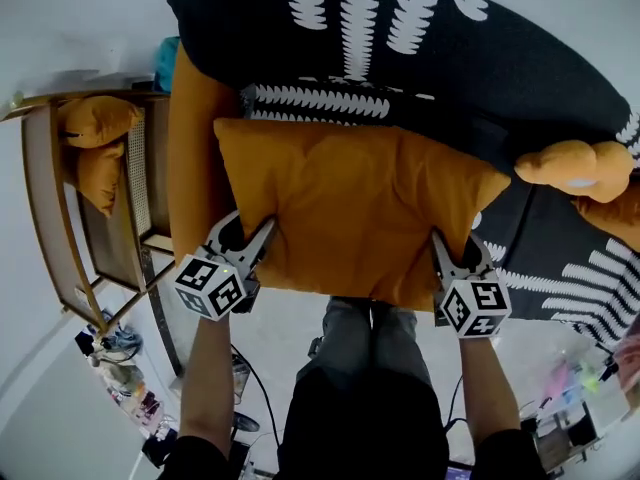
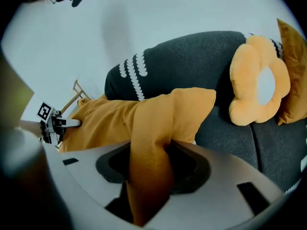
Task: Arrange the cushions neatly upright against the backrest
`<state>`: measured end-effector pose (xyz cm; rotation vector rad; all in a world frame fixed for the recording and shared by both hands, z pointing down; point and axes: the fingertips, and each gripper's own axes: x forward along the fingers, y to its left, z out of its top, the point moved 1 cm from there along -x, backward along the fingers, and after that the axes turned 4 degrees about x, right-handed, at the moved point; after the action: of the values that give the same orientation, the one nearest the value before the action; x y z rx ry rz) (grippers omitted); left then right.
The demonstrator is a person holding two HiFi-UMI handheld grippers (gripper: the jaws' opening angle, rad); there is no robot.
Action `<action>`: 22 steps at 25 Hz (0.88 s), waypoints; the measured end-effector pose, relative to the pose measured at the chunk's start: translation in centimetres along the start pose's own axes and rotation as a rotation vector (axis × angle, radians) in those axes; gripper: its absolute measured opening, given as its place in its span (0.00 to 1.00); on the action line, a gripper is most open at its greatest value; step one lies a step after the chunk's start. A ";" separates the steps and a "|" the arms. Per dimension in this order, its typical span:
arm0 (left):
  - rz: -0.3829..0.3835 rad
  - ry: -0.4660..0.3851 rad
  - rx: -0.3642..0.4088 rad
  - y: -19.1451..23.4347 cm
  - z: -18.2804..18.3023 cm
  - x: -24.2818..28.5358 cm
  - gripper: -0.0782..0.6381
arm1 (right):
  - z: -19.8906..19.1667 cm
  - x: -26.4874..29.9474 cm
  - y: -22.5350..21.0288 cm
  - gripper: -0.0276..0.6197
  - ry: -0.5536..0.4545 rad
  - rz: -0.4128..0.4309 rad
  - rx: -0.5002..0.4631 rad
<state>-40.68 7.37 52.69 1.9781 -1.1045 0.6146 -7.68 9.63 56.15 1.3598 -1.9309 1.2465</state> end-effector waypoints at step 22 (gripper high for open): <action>0.000 -0.458 0.218 -4.6 21.3 0.2 0.40 | 21.7 -7.3 0.1 0.39 -0.612 -0.032 -0.122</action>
<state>-35.77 -8.52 38.64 2.3824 -1.3518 0.2942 -2.23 -5.64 40.05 1.8447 -2.3145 0.7229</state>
